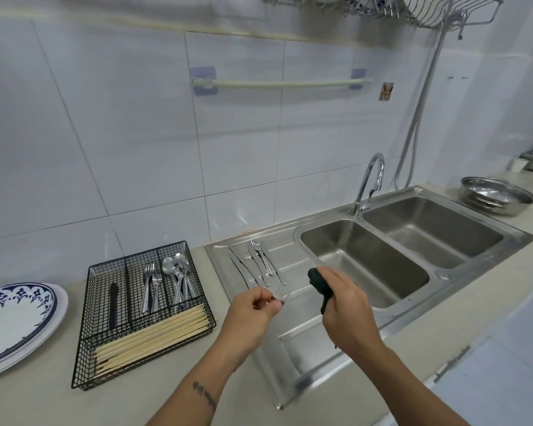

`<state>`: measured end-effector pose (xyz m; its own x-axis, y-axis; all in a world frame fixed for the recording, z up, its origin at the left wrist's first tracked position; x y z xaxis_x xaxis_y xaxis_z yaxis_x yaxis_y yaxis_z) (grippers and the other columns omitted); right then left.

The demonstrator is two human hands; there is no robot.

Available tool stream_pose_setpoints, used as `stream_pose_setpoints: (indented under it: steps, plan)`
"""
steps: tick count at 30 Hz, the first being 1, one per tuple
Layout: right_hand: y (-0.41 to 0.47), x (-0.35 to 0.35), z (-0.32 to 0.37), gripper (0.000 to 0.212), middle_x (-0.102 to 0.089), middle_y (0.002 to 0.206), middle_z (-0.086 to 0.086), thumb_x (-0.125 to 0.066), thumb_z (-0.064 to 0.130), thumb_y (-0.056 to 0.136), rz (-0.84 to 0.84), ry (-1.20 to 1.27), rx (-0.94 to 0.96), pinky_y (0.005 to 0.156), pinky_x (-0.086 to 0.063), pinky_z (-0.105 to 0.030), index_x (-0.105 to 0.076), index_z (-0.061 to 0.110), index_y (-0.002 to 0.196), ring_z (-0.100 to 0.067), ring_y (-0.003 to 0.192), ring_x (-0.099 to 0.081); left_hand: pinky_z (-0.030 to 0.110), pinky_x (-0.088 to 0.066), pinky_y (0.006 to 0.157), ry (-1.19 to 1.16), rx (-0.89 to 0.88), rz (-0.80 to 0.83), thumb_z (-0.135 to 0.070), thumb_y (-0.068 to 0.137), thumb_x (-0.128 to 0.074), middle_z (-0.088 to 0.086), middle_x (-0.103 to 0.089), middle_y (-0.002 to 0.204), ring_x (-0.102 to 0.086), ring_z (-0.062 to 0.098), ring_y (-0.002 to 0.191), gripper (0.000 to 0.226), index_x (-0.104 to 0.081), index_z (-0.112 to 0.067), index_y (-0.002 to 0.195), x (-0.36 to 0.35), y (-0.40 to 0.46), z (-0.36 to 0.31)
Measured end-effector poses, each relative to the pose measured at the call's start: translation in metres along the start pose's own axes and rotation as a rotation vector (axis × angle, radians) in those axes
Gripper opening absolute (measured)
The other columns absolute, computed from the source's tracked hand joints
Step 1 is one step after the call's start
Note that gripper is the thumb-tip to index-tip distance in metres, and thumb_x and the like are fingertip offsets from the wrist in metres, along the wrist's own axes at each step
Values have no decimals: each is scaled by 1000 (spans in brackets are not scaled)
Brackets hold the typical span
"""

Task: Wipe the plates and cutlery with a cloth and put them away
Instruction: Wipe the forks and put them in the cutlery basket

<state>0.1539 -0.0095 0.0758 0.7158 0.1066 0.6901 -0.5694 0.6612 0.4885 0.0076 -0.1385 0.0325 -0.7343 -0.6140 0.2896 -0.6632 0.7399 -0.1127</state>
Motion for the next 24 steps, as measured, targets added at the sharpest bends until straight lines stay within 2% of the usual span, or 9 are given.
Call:
stream_pose_setpoints:
  steps: [6, 8, 10, 12, 14, 17, 19, 22, 24]
  plan:
    - [2, 3, 26, 60, -60, 128, 5, -35, 6, 76, 1, 97, -18, 104, -37, -18, -60, 15, 130, -11, 117, -55, 33, -43, 64, -133, 33, -198, -16, 96, -61, 2, -47, 75, -44, 16, 66, 6, -60, -13, 92, 23, 3, 0]
    - [-2, -3, 37, 60, -58, 132, 4, -37, 5, 77, 10, 105, -2, 108, -39, -25, -59, 15, 132, -12, 120, -53, 43, -54, 72, -189, 78, -229, -13, 97, -59, 6, -56, 80, -54, 19, 70, 3, -59, -10, 96, 27, 6, 4]
    - [-9, -12, 48, 59, -54, 138, 1, -42, -2, 81, 31, 106, 9, 111, -35, -26, -56, 15, 135, -15, 127, -49, 42, -60, 79, -341, 140, -244, -5, 96, -58, 10, -66, 83, -66, 21, 74, 4, -62, -7, 94, 28, 7, 9]
    - [-17, -22, 64, 62, -49, 142, -3, -46, -7, 80, 52, 116, 50, 112, -31, -29, -53, 14, 137, -17, 131, -42, 39, -60, 78, -508, 192, -224, 2, 93, -59, 13, -70, 81, -70, 23, 73, 8, -63, -4, 89, 25, 7, 10]
    - [-25, -35, 75, 67, -46, 143, -4, -45, -5, 76, 77, 59, 127, 111, -32, -43, -48, 16, 139, -16, 133, -35, 36, -58, 75, -625, 224, -217, 3, 90, -62, 13, -71, 77, -71, 23, 73, 8, -64, -3, 87, 25, 4, 8]
    - [-24, -48, 56, 77, -36, 149, 3, -53, -1, 78, 168, -115, 69, 116, -16, -56, -33, 23, 148, -17, 140, -29, 34, -57, 74, -722, 242, -294, 2, 91, -63, 13, -70, 76, -70, 25, 76, 10, -64, -4, 83, 35, -2, 10]
    - [-20, -43, 49, 77, -38, 145, 4, -55, -1, 76, 159, -172, 51, 117, -11, -56, -35, 24, 146, -19, 138, -33, 32, -58, 75, -771, 269, -324, 2, 92, -62, 15, -71, 78, -71, 26, 79, 9, -64, -2, 84, 38, -5, 15]
    - [-16, -37, 77, 72, -47, 134, 1, -53, 2, 68, 108, -197, 179, 114, -21, -53, -44, 21, 137, -23, 129, -42, 32, -57, 73, -838, 305, -296, 1, 92, -60, 14, -73, 72, -71, 26, 78, 7, -66, 1, 87, 29, -9, 15]
    - [-15, -34, 89, 74, -49, 133, 1, -60, 6, 67, 76, -220, 246, 114, -21, -57, -44, 22, 138, -21, 126, -45, 31, -56, 72, -884, 299, -285, 1, 91, -60, 11, -71, 65, -70, 24, 74, 7, -65, 0, 86, 25, -10, 7]
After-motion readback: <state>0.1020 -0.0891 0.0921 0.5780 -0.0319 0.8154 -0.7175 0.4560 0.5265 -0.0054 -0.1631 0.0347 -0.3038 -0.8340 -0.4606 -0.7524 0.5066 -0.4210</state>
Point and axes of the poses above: each hand's wrist, its own y-axis towards the middle knuckle, its own x-axis out of the back of the hand, z = x × y, the point moved 10 cm from there along y, towards the middle knuckle
